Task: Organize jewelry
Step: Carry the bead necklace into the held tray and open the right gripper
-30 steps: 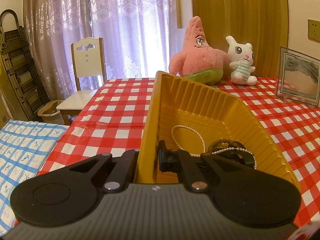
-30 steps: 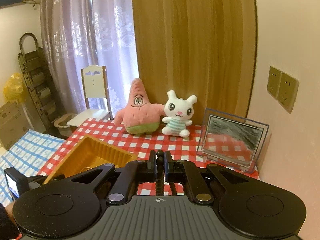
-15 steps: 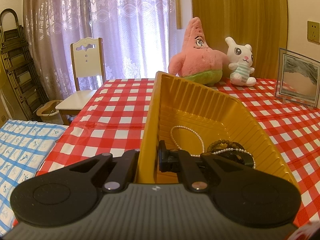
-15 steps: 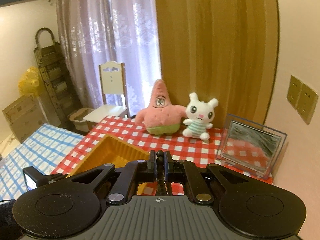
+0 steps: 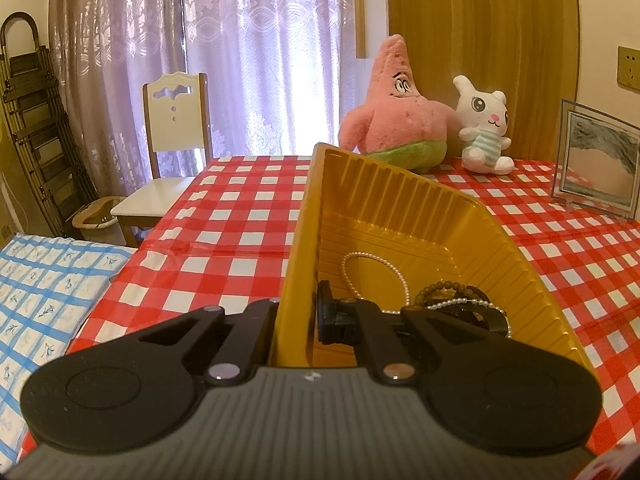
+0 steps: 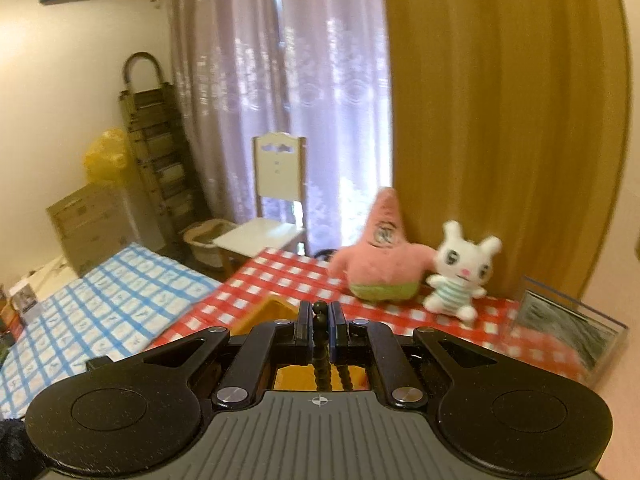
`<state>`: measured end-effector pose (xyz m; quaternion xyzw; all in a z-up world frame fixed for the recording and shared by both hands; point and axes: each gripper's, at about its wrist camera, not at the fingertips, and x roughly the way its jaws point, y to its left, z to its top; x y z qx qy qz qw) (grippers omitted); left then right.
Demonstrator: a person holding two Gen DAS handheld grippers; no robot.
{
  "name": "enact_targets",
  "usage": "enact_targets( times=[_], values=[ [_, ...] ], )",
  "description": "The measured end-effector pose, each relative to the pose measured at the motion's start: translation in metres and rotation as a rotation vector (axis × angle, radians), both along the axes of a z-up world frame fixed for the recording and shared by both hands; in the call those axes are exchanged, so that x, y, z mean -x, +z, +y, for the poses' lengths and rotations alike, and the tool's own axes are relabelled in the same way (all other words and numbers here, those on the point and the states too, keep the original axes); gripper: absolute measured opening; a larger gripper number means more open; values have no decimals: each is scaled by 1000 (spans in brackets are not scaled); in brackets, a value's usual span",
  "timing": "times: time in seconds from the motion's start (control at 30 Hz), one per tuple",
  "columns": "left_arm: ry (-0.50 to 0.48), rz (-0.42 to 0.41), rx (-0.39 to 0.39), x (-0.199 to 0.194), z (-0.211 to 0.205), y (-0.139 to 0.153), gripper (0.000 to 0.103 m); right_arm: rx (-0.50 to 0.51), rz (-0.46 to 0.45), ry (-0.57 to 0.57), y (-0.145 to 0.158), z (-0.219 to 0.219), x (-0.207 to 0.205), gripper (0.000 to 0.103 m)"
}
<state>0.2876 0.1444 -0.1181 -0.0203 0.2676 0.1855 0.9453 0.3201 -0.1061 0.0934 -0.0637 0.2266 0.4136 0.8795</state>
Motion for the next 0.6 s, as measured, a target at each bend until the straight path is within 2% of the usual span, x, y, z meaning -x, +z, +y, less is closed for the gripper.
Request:
enact_targets(
  times=[0.4,0.6],
  values=[
    [2,-2,8,1,2,-1,6,-67,46,123,-15,71,-26,7],
    [3,-3,13,2,2,-1,6,-88,120,171,-44,104,-40,7]
  ],
)
